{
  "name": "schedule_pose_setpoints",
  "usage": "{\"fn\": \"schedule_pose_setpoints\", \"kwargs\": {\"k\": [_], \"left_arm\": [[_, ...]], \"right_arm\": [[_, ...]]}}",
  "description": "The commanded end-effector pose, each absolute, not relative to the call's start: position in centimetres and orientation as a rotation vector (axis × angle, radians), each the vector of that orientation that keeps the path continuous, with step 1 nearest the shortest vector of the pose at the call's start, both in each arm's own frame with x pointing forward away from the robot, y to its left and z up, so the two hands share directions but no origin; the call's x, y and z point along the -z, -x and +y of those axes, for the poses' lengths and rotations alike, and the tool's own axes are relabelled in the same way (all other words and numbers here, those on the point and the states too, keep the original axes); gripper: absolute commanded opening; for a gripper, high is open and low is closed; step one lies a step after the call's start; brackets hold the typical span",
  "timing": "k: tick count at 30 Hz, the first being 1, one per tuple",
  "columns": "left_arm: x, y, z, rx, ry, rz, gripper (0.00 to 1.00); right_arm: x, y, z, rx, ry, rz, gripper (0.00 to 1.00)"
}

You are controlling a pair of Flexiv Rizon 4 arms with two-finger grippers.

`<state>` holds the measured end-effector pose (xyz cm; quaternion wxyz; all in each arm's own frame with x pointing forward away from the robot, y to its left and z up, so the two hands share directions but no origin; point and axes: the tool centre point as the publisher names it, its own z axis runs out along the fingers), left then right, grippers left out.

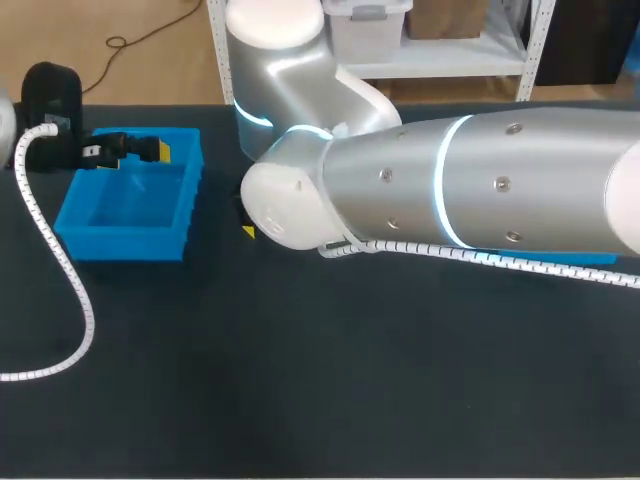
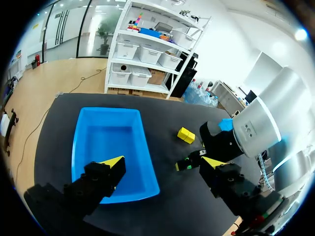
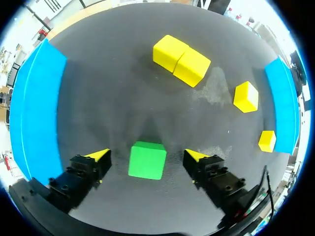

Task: Put the green cubes in the right bin and the yellow cubes in the left bin.

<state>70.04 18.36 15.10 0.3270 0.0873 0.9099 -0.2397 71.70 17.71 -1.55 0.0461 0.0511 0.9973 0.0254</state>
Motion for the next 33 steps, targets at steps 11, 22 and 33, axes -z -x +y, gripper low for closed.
{"fn": "schedule_pose_setpoints", "kwargs": {"k": [11, 22, 33], "left_arm": [[-15.0, -70.0, 18.5, 0.635, -0.231, 2.376, 1.0], [-15.0, -70.0, 18.5, 0.635, -0.231, 2.376, 1.0], [-15.0, -70.0, 18.5, 0.635, -0.231, 2.376, 1.0]], "right_arm": [[1.5, -71.3, 17.3, -0.069, -0.138, 3.025, 0.0], [-6.8, -70.6, 12.4, -0.063, 0.007, 2.748, 0.0], [-12.7, -76.0, -0.9, -0.145, -0.284, 2.619, 0.0]]}}
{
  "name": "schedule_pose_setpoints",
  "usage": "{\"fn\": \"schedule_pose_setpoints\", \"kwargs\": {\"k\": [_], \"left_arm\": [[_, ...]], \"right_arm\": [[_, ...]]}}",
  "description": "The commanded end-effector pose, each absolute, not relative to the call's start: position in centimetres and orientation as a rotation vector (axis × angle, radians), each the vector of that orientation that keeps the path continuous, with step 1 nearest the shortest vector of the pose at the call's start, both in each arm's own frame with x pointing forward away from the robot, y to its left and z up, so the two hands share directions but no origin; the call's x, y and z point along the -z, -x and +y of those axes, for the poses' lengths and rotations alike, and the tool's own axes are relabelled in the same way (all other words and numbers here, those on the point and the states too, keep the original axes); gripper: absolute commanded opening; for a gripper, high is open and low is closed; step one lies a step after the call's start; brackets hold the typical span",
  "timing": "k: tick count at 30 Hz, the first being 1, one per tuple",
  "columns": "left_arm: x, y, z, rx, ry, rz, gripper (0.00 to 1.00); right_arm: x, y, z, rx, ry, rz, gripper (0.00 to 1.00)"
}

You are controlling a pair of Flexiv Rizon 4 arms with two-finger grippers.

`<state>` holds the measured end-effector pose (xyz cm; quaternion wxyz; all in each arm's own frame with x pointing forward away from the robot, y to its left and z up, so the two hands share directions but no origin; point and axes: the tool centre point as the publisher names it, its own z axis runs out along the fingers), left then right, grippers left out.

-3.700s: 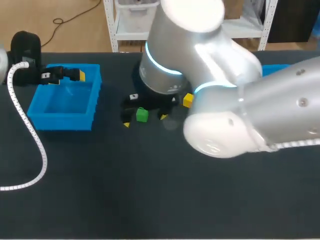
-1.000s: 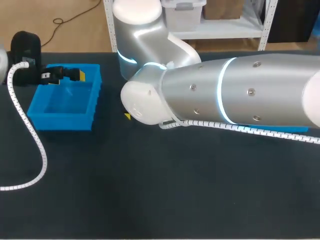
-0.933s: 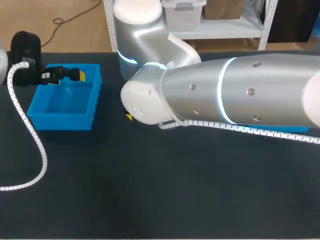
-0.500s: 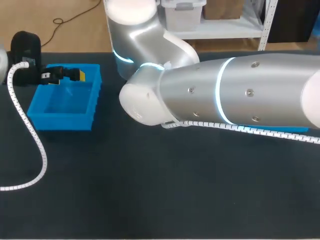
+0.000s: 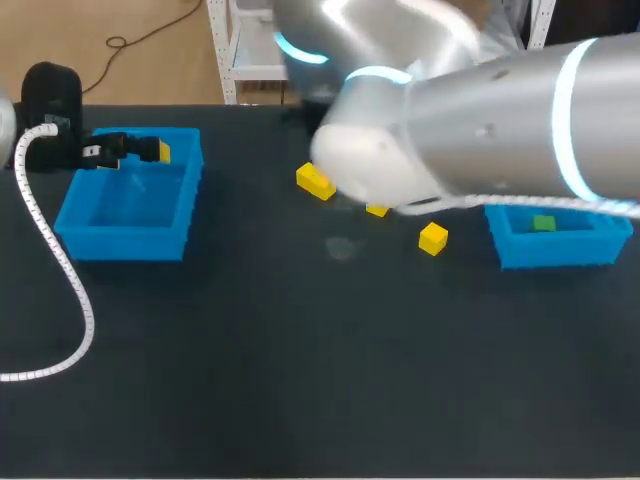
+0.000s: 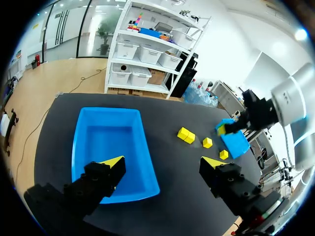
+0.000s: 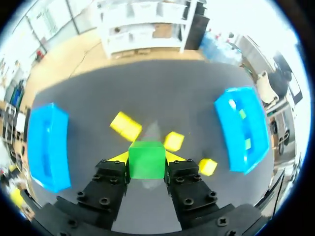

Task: Put the green cubes in the right bin and the yellow cubes in the left bin.

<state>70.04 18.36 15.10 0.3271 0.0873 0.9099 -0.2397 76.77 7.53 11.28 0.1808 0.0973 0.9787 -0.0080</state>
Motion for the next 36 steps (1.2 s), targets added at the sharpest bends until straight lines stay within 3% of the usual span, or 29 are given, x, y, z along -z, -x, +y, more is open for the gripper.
{"fn": "schedule_pose_setpoints", "kwargs": {"k": [1, 9, 17, 32, 33, 34, 35, 36], "left_arm": [[-15.0, -70.0, 18.5, 0.635, -0.231, 2.376, 1.0], [-15.0, -70.0, 18.5, 0.635, -0.231, 2.376, 1.0], [-15.0, -70.0, 18.5, 0.635, -0.231, 2.376, 1.0], [-15.0, -70.0, 18.5, 0.635, -0.231, 2.376, 1.0], [-15.0, -70.0, 18.5, 0.635, -0.231, 2.376, 1.0], [-15.0, -70.0, 18.5, 0.635, -0.231, 2.376, 1.0], [-15.0, -70.0, 18.5, 0.635, -0.231, 2.376, 1.0], [-15.0, -70.0, 18.5, 0.635, -0.231, 2.376, 1.0]], "right_arm": [[-12.9, -76.4, -1.9, -0.183, -0.293, 2.619, 0.0], [-12.6, -78.0, -10.3, -0.352, -0.428, 2.585, 0.0], [-9.2, -75.5, -18.9, -0.444, -0.751, 2.502, 0.0], [-5.1, -72.8, -22.6, -0.281, -0.875, 2.538, 0.0], [-5.3, -72.9, -22.4, -0.218, -0.841, 2.538, 0.07], [-5.5, -73.0, -22.3, -0.203, -0.826, 2.543, 0.46], [-5.5, -73.0, -22.3, -0.203, -0.826, 2.543, 1.0], [-5.5, -73.0, -22.3, -0.203, -0.826, 2.543, 1.0]]}}
